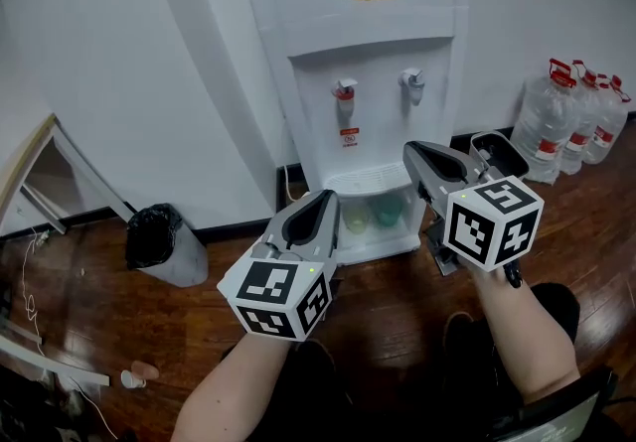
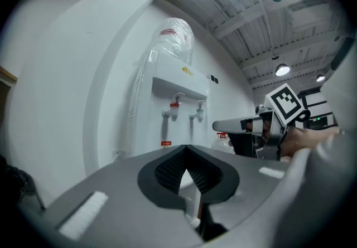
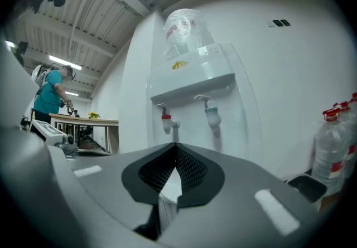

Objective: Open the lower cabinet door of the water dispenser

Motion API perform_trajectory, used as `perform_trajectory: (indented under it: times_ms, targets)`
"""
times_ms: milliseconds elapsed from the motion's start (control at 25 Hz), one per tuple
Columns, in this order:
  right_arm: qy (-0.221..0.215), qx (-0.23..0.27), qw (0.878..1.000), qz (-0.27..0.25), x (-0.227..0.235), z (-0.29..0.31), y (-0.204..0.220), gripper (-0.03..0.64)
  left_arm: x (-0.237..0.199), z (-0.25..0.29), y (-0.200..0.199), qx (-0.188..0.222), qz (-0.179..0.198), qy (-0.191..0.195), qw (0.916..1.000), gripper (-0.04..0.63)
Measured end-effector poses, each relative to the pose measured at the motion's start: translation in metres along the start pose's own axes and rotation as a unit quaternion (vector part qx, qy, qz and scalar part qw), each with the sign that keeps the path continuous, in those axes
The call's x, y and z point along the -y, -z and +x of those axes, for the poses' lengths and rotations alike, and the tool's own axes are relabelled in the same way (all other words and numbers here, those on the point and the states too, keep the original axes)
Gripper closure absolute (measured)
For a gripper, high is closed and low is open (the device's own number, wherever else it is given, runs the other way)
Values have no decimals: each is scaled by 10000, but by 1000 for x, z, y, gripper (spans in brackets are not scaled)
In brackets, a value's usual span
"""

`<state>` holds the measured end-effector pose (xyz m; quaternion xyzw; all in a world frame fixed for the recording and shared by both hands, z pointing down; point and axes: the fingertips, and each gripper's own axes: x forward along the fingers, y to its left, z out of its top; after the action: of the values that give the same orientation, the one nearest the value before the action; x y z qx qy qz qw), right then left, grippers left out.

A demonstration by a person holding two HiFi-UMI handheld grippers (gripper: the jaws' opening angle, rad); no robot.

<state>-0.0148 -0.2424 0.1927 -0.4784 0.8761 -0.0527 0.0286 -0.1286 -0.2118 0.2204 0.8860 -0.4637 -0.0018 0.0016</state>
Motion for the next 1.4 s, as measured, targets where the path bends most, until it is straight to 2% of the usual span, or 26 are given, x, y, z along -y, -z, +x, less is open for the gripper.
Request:
perform_trajectory:
  times_ms: [160, 280, 360, 560, 720, 760, 880, 920, 1040, 1080, 1160, 1240, 1280, 1400]
  targets:
    - [110, -67, 9998, -180, -2, 5, 26, 614, 0, -4, 1, -47, 108, 68, 9999, 552]
    - [302, -180, 9987, -381, 10, 3, 66, 614, 5, -8, -2, 37, 47, 352, 9994, 552]
    - [396, -219, 9977, -511, 17, 2, 96, 614, 11, -9, 2, 43, 220, 524, 9984, 552]
    - [494, -367, 9974, -362, 37, -6, 159, 608, 4, 0, 36, -279, 418, 324, 9982, 551]
    - [686, -538, 9961, -163, 52, -5, 191, 601, 5, 6, 54, -326, 850, 343, 9953, 551]
    - [714, -582, 9957, -97, 54, -4, 197, 601, 7, 6, 60, -369, 815, 347, 9954, 551]
    - [671, -791, 9945, 122, 57, 1, 214, 596, 7, 6, 94, -737, 266, 122, 9969, 546]
    - [662, -864, 9939, 149, 58, 3, 220, 582, 10, 7, 107, -936, 290, 124, 9951, 545]
    - [755, -984, 9921, 190, 63, 4, 237, 574, 27, 12, 134, -1266, 1114, 532, 9842, 541]
    - [780, -984, 9919, 204, 65, 5, 242, 564, 29, 15, 138, -1310, 1238, 613, 9817, 541]
    - [837, -957, 9917, 197, 70, 8, 249, 547, 26, 24, 143, -1311, 982, 488, 9853, 538]
    - [911, -974, 9908, 211, 75, 10, 258, 523, 16, 35, 147, -1198, 569, 134, 9911, 538]
    - [944, -1008, 9901, 242, 76, 11, 263, 507, 10, 42, 151, -1154, 503, -49, 9920, 538]
    - [1021, -1122, 9878, 364, 77, 17, 279, 482, -3, 59, 181, -1215, 625, -400, 9898, 538]
